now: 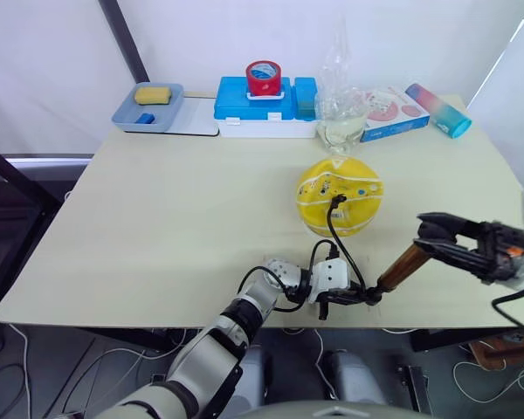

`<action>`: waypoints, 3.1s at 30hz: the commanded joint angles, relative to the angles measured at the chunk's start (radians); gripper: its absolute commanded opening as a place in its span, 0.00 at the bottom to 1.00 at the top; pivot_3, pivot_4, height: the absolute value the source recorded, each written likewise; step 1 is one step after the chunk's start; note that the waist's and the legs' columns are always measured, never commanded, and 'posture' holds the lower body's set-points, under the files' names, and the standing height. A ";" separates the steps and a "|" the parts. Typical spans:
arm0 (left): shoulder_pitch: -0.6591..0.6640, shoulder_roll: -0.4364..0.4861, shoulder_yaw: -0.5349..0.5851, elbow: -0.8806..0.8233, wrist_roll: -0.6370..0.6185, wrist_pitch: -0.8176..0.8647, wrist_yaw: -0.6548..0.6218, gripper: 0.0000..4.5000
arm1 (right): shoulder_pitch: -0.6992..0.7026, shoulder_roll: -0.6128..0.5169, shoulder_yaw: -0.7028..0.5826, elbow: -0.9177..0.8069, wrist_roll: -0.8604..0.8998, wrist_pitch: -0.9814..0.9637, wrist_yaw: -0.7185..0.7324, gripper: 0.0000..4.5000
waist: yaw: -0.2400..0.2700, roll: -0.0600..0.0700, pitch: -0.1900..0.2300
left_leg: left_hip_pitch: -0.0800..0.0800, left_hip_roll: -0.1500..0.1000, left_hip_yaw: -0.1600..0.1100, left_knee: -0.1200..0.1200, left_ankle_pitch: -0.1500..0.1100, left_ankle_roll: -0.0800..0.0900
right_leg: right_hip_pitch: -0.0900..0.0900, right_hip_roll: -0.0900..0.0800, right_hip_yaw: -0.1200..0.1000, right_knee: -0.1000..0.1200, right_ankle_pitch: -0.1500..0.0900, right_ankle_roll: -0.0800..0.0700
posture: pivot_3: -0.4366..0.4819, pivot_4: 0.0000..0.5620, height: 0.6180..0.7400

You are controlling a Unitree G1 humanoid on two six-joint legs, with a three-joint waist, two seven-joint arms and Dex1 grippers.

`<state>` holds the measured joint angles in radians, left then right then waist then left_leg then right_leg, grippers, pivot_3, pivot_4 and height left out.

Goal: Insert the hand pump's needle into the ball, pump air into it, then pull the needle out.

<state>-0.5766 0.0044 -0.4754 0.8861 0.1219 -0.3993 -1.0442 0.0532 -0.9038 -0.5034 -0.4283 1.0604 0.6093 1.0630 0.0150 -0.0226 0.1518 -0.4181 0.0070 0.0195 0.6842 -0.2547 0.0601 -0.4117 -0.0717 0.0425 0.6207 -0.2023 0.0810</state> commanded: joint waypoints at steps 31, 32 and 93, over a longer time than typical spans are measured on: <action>0.037 0.026 -0.030 0.065 0.055 0.012 0.022 0.08 | 0.069 0.121 0.143 0.064 -0.257 -0.131 -0.026 0.44 | -0.001 -0.005 -0.003 | 0.000 0.000 0.000 0.000 0.000 0.000 | 0.001 0.000 0.000 -0.001 0.000 0.000 | 0.48 0.27 1.00; 0.038 0.026 -0.029 0.064 0.054 0.013 0.023 0.08 | 0.073 0.128 0.156 0.071 -0.281 -0.152 -0.020 0.44 | -0.001 -0.005 -0.003 | 0.001 0.000 0.000 0.000 0.000 0.000 | 0.001 0.000 -0.001 -0.001 0.000 0.000 | 0.48 0.27 1.00; 0.005 0.002 -0.021 0.171 0.057 -0.092 0.040 0.08 | 0.096 0.150 0.171 0.118 -0.348 -0.296 0.050 0.44 | -0.001 -0.009 -0.006 | 0.002 0.001 0.000 -0.001 0.000 0.000 | 0.001 -0.002 -0.004 -0.003 0.000 0.000 | 0.48 0.27 1.00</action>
<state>-0.5960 -0.0115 -0.4762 0.9978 0.1280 -0.5122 -0.9975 0.1411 -0.7472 -0.3056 -0.3355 0.7471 0.3242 1.1242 0.0144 -0.0315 0.1458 -0.4160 0.0078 0.0197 0.6835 -0.2548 0.0600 -0.4104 -0.0740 0.0386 0.6179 -0.2020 0.0814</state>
